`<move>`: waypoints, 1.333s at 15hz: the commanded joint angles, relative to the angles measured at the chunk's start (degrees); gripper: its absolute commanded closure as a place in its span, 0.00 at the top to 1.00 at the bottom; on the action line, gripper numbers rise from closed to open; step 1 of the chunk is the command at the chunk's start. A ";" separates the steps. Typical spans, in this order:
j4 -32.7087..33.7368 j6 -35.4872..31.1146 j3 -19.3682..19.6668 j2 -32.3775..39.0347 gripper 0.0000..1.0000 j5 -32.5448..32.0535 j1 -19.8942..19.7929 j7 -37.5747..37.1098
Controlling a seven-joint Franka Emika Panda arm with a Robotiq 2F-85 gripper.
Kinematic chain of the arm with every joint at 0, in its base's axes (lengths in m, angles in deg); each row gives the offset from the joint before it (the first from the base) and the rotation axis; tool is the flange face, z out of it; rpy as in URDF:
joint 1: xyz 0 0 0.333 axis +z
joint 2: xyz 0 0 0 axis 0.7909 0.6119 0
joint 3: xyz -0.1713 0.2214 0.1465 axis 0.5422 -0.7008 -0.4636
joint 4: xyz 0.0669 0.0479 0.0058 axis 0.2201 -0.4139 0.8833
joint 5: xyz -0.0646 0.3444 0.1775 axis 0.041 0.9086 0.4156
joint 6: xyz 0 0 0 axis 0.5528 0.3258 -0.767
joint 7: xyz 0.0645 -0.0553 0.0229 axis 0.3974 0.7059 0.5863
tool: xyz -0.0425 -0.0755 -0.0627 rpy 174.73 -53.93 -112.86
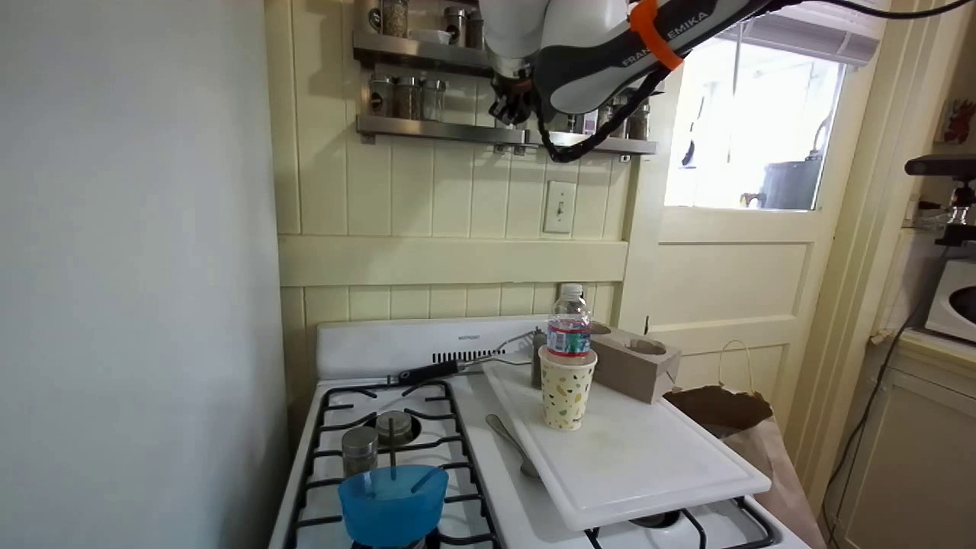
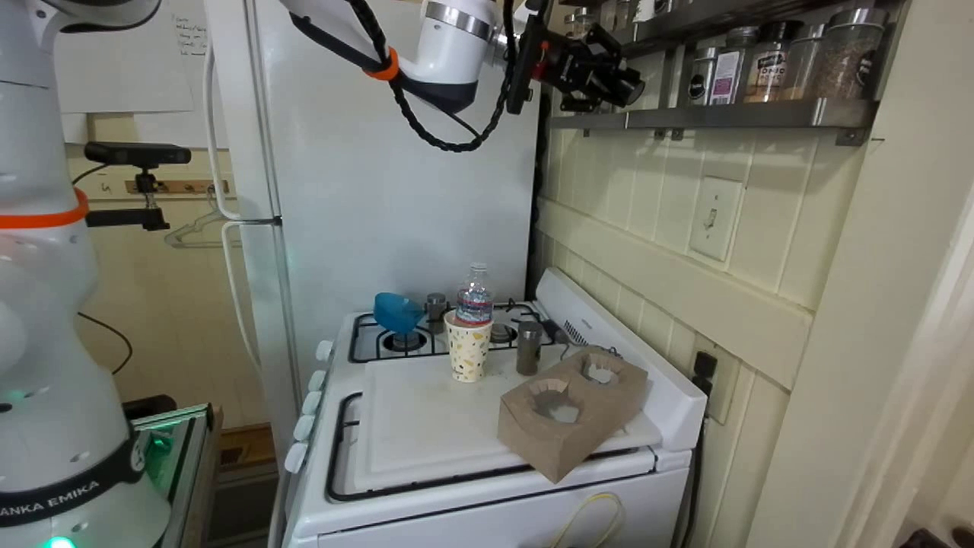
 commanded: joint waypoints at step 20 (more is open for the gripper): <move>4.02 0.59 0.42 3.25 0.20 7.03 1.38 -8.82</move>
